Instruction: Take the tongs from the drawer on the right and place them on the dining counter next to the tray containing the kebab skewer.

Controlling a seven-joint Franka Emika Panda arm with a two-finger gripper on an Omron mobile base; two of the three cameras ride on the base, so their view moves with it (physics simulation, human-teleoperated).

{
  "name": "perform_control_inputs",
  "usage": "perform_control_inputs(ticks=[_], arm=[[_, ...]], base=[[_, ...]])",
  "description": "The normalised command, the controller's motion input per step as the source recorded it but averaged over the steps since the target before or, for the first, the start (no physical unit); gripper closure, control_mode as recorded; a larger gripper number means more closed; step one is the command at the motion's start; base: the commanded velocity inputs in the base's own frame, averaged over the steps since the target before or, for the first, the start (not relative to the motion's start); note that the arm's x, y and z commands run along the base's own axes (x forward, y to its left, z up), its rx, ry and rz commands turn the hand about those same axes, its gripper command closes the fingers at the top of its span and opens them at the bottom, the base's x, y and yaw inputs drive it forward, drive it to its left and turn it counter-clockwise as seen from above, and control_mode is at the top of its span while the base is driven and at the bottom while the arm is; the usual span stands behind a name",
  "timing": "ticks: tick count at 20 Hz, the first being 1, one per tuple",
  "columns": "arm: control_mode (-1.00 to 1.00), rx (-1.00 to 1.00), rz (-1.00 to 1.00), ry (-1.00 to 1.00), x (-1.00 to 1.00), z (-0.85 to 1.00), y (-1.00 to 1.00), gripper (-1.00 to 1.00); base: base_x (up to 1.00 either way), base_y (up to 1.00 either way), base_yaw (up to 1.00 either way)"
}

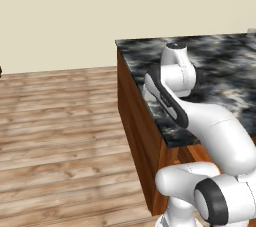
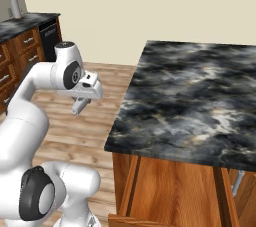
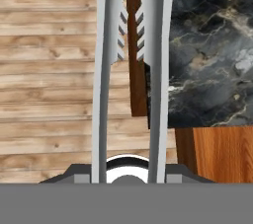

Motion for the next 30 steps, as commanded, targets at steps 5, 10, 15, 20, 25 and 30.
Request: perform_control_inputs(ticks=[5, 10, 15, 20, 25, 30], arm=[[1.00, 0.00, 0.00, 0.00, 0.00, 0.00, 0.00, 1.00], [1.00, 0.00, 0.00, 0.00, 0.00, 0.00, 0.00, 1.00], [1.00, 0.00, 0.00, 0.00, 0.00, 0.00, 0.00, 1.00], [1.00, 0.00, 0.00, 0.00, 0.00, 0.00, 0.00, 1.00], [1.00, 0.00, 0.00, 0.00, 0.00, 0.00, 0.00, 1.00], [1.00, 0.00, 0.00, 0.00, 0.00, 0.00, 0.00, 1.00]], base=[[-0.01, 0.02, 0.00], [-0.16, 0.21, 0.08], [-0.10, 0.37, 0.11], [-0.13, 0.55, 0.05], [-0.10, 0.63, 0.00], [0.14, 0.42, -0.04]])
